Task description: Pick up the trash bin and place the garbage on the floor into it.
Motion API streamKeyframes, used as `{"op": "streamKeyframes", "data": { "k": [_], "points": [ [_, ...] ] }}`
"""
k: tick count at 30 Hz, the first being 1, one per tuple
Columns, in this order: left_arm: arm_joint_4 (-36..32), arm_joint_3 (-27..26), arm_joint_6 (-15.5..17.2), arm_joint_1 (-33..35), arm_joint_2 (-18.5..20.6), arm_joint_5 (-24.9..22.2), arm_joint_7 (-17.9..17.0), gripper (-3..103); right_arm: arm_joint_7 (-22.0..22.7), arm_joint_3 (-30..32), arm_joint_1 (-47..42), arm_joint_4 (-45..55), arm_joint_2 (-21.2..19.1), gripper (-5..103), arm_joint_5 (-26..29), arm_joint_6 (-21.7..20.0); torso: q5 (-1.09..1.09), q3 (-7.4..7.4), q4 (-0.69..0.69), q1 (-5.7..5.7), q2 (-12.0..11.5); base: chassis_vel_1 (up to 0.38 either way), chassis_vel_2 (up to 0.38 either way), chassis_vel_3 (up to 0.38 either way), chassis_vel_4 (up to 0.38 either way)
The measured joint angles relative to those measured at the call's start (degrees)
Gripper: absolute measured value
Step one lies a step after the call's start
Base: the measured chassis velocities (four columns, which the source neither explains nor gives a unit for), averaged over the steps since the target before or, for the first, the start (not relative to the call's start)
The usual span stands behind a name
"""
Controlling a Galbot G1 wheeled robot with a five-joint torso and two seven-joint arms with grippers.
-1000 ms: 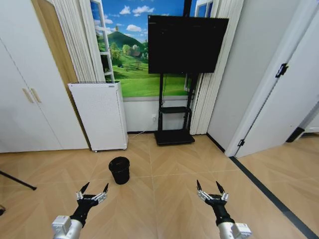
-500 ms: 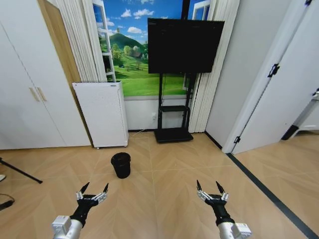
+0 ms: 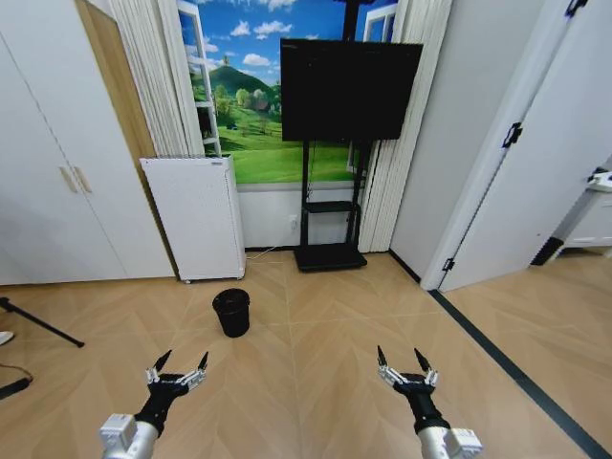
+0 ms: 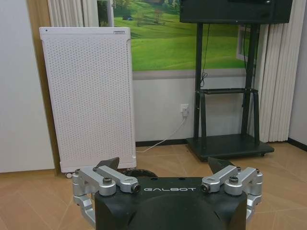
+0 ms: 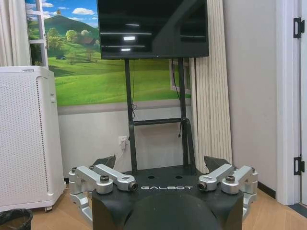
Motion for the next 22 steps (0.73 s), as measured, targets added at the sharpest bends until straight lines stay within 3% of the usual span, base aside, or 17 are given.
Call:
{"op": "streamKeyframes", "data": {
  "k": [22],
  "points": [
    [0.0, 0.0, 0.0, 0.0, 0.0, 0.0, 0.0, 100, 0.0, 0.0, -0.01, 0.0, 0.0, 100, 0.0, 0.0, 0.0, -0.01, 0.0, -0.02, 0.01, 0.0, 0.0, 0.0, 0.0]
  ]
}}
